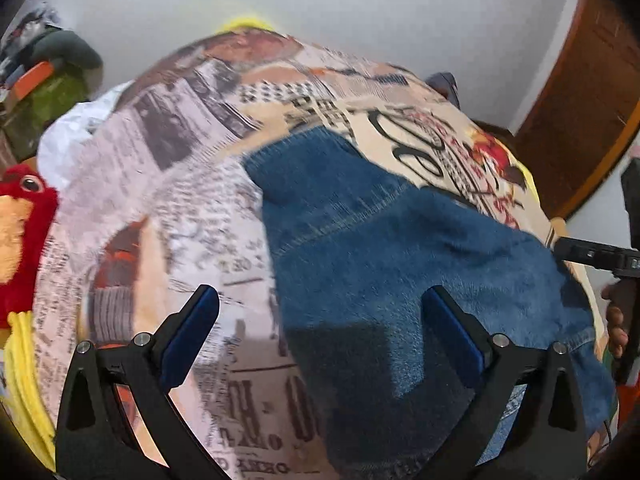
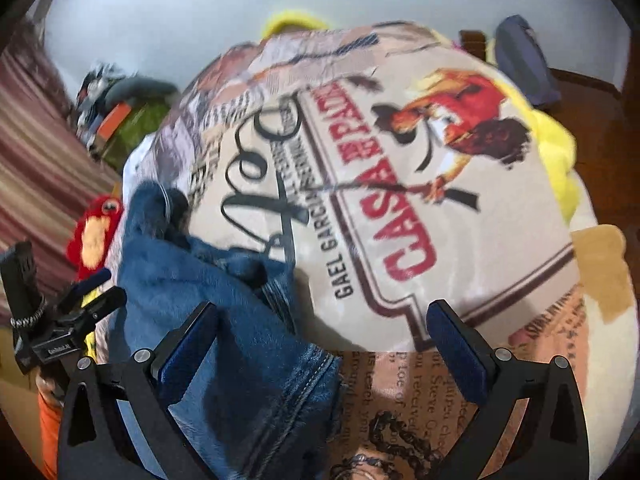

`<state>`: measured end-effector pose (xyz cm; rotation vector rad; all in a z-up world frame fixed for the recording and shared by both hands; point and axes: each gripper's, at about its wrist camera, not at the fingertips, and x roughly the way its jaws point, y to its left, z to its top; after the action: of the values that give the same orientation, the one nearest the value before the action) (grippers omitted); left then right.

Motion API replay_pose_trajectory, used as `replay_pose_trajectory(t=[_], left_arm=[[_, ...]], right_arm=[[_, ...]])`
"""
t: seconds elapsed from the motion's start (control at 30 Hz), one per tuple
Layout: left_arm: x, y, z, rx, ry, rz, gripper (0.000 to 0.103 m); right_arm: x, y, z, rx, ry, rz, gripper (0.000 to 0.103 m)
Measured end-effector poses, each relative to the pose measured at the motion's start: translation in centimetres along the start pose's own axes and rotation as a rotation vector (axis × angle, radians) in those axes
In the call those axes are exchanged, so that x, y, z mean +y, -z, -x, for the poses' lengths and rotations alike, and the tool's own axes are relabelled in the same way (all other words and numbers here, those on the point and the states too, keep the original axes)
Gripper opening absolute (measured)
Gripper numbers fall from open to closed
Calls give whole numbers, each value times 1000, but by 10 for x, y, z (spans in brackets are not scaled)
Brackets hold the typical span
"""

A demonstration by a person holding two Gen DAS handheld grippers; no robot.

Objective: Fold large clothes

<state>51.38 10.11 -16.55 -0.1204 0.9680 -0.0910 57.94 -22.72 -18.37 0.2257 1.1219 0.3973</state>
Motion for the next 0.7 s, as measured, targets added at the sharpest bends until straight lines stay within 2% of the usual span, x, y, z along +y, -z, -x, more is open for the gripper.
replay_pose_trajectory(t=[0.13,0.27,0.33,0.47,0.6,0.7], left_arm=[[10,2,28,-33,40,43,103],[14,15,43,-16,100,67,103],[13,26,45,14,138,76,103],[12,54,39,73,185,114,103],[12,78,16,167,242,174,103],[13,86,4,191,296,227,103]], right_arm=[[8,5,28,-31,-47,22,103],[17,25,47,-29,-97,52,103],[19,38,46,9,-127,52,103],[14,64,33,86,-133,42,103],[3,85,11,172,-147,16,103],[-6,90,-3,220,-223,-38,103]])
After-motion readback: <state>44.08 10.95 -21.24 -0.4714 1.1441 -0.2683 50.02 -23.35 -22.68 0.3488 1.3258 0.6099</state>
